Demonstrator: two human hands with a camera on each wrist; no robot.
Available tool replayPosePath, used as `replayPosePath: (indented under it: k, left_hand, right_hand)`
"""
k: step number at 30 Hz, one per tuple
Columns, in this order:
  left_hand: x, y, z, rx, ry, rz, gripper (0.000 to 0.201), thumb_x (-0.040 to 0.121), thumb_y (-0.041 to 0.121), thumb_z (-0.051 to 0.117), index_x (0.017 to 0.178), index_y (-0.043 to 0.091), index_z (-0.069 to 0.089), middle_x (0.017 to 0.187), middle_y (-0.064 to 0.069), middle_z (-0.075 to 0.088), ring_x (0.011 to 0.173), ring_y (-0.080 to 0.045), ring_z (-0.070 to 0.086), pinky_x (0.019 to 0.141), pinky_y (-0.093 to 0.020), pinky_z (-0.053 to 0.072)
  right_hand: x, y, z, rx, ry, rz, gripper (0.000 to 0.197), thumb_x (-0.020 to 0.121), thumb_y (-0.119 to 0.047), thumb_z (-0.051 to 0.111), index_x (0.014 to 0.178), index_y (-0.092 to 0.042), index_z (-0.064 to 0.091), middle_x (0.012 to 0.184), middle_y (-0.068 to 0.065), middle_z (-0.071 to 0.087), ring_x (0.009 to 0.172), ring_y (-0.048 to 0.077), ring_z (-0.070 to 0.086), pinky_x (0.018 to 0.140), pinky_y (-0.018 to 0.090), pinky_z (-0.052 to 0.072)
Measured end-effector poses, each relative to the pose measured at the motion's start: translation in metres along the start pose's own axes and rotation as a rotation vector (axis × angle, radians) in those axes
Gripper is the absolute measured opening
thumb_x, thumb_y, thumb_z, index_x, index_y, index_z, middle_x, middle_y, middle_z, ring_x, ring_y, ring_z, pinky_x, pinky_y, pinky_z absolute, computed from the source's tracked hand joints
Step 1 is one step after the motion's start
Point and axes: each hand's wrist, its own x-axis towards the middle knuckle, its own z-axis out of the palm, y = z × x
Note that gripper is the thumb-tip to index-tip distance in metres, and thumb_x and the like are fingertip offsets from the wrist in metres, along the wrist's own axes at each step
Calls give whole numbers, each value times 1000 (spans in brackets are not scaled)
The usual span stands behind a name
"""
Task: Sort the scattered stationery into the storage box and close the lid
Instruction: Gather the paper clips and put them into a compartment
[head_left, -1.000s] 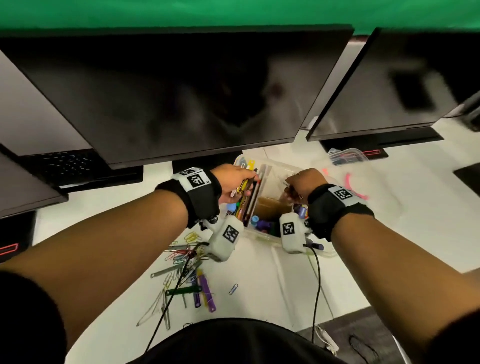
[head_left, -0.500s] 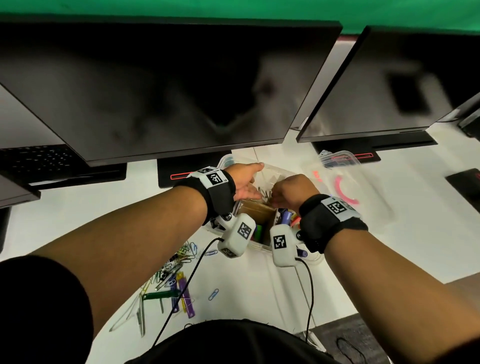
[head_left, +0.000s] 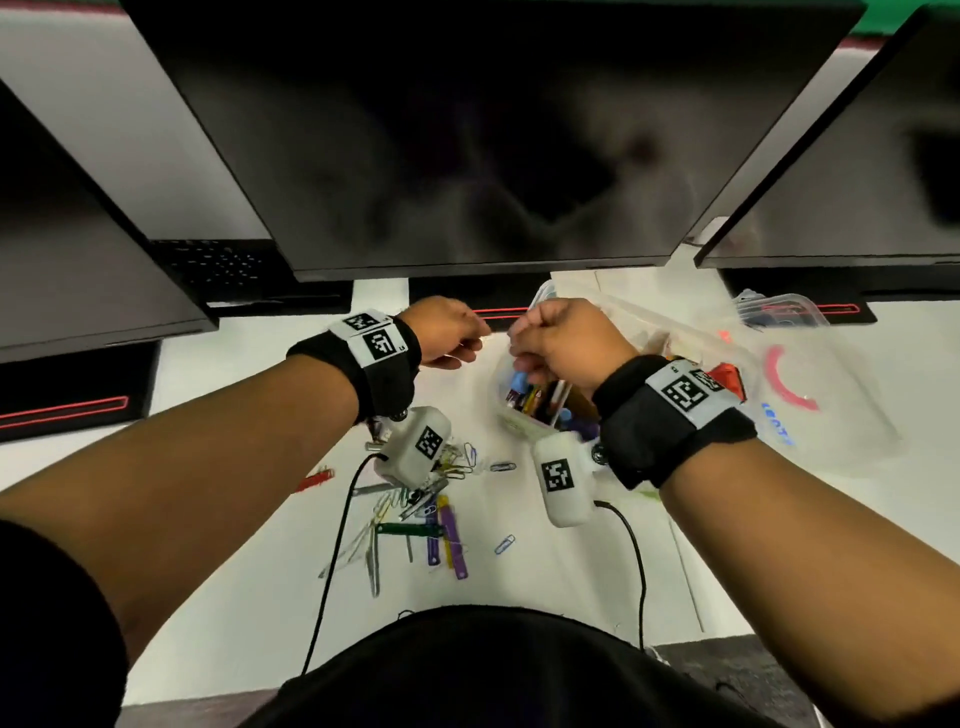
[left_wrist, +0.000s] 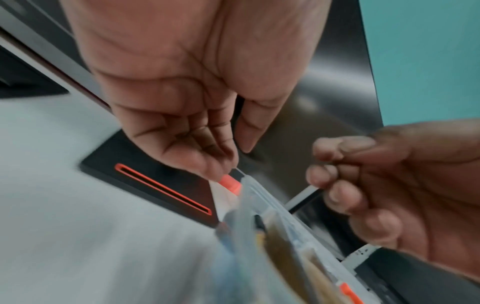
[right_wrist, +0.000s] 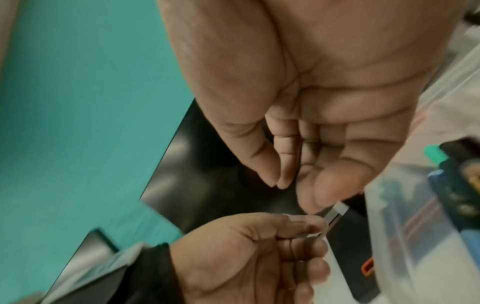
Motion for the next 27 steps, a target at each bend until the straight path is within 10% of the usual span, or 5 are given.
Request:
replayPosePath:
  k: [8,16,21,27]
  left_hand:
    - [-37,-94,-56,461,17,-115,17,87,24,62,103,16,63,99,-4,63,92,-21,60,69,-27,47]
    - [-72,-176,-63,790,-21,-210,74,67,57,73,126,22,48,126,-7,50,118,-26,50,100,-38,43]
    - [-94,-196,-31,948,-38,-63,108,52,76,68,138,23,29,131,-6,37,124,-26,37,100,-47,42]
    - [-101,-204,-10,1184,-255,269,92,69,64,66,140,20,27,140,-7,35,123,-25,38,101,-40,42]
  right_hand:
    - [-7,15,92,-813,-305,-311,21,84,-8,54,99,-13,67,101,3,68,95,20,60,77,20,41]
    - [-9,92,117,-1028,-505,-34,41,73,-38,75,104,-14,61,107,6,63,94,24,58,74,28,44]
    - [-26,114,128,-1129,-607,-90,62,59,-31,85,110,-20,50,114,2,45,94,24,54,75,30,46]
    - [-23,130,135,-1034,-438,-163,30,78,-23,71,103,-14,58,116,6,47,97,29,58,81,35,50]
